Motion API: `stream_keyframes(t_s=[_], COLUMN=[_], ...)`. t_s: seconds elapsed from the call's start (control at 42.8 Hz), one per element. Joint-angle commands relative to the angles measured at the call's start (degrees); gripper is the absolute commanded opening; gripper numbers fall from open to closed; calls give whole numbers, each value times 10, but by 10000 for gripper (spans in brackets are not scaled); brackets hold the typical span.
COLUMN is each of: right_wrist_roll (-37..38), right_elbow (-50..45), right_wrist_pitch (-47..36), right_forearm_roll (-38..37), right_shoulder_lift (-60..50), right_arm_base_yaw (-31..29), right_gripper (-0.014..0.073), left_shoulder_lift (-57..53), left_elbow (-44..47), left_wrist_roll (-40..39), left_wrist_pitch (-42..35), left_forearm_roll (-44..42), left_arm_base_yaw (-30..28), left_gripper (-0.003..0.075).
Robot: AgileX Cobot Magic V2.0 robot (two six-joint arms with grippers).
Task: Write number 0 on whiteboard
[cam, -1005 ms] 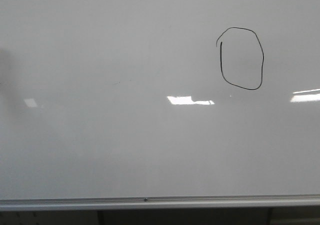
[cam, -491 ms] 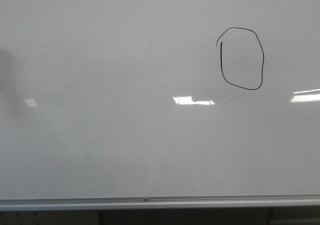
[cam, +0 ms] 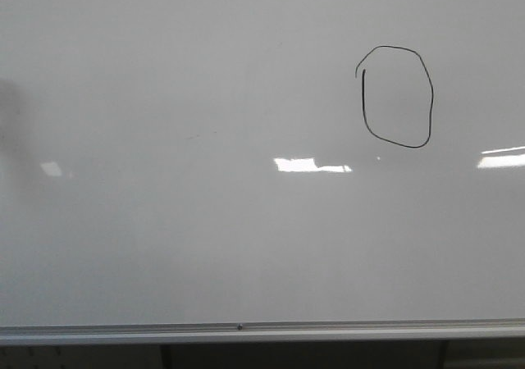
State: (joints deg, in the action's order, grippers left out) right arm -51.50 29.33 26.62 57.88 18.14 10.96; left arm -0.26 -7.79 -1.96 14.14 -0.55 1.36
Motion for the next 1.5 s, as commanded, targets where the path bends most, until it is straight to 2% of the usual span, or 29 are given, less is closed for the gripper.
stream_keyframes(t_s=[0.0,0.304,1.472], right_wrist_roll=[-4,-4,-4], right_elbow=[16,16,16], right_wrist_pitch=[-27,-27,-27], right_forearm_roll=[16,16,16], right_shoulder_lift=[7,7,7], right_arm_base_yaw=[-3,-3,-3], right_gripper=[-69,-69,-69], left_shoulder_lift=[-11,-11,-11], left_elbow=[17,95,95], left_wrist_roll=[-18,-18,-18], left_wrist_pitch=[-67,-122,-116], left_forearm_roll=[-12,14,12], left_arm_base_yaw=[-8,-56,-58], left_gripper=[-20,-20,-20])
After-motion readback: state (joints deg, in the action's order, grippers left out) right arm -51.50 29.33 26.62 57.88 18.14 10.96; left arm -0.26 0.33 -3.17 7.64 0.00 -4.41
